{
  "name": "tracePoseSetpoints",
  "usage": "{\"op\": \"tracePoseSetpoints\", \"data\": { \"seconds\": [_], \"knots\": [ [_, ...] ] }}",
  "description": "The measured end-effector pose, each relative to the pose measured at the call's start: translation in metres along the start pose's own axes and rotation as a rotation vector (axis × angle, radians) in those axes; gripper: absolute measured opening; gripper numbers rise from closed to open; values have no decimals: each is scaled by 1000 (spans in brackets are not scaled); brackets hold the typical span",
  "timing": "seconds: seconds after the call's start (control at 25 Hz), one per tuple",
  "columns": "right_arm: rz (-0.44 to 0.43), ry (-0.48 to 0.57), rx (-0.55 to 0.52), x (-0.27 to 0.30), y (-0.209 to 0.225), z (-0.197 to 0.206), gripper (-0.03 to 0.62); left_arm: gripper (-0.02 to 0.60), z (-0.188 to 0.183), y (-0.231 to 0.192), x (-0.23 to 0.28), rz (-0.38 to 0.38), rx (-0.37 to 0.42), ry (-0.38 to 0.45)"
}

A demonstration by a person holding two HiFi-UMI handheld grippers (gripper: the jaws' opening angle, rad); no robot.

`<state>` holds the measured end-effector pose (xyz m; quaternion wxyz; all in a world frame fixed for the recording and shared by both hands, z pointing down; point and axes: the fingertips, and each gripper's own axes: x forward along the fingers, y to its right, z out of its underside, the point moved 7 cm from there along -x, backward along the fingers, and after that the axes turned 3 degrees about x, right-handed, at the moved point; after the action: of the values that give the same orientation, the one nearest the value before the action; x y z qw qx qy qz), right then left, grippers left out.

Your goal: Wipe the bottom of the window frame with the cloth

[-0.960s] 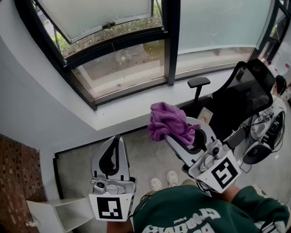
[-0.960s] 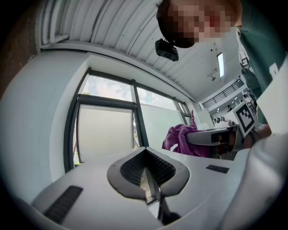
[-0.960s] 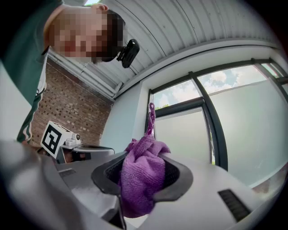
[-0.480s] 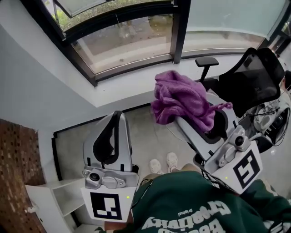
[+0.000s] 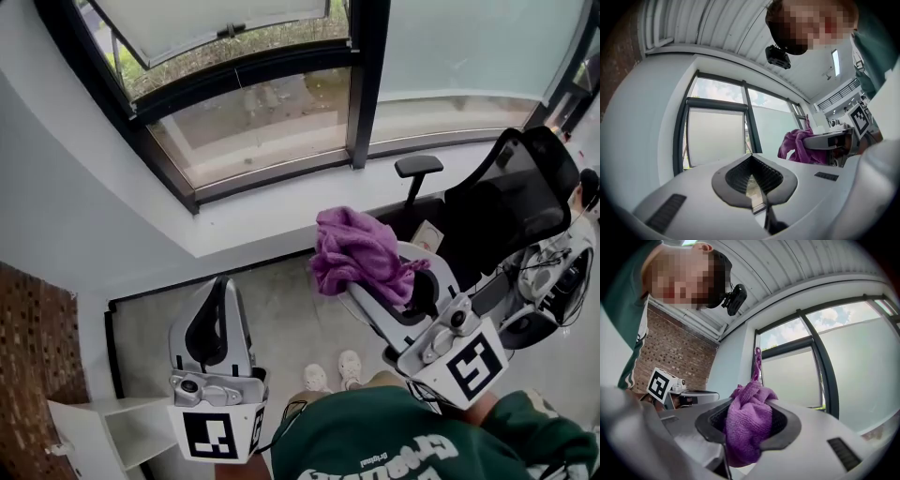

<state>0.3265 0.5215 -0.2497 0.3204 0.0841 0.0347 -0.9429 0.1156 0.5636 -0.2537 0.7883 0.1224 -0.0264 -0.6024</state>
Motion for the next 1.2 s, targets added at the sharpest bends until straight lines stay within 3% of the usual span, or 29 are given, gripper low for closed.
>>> {"op": "tracePoseSetpoints", "data": {
  "seconds": [0.64,1.0,1.2],
  "knots": [
    [-94,-9,86,10,51,53,153,6,18,8,10,-156,64,-44],
    [-90,-60,95,66,49,90,153,6,56,-46,33,-168,43,-41],
    [-30,-12,70,120,62,106,156,6,83,-96,75,-135,31,-28]
  ]
}}
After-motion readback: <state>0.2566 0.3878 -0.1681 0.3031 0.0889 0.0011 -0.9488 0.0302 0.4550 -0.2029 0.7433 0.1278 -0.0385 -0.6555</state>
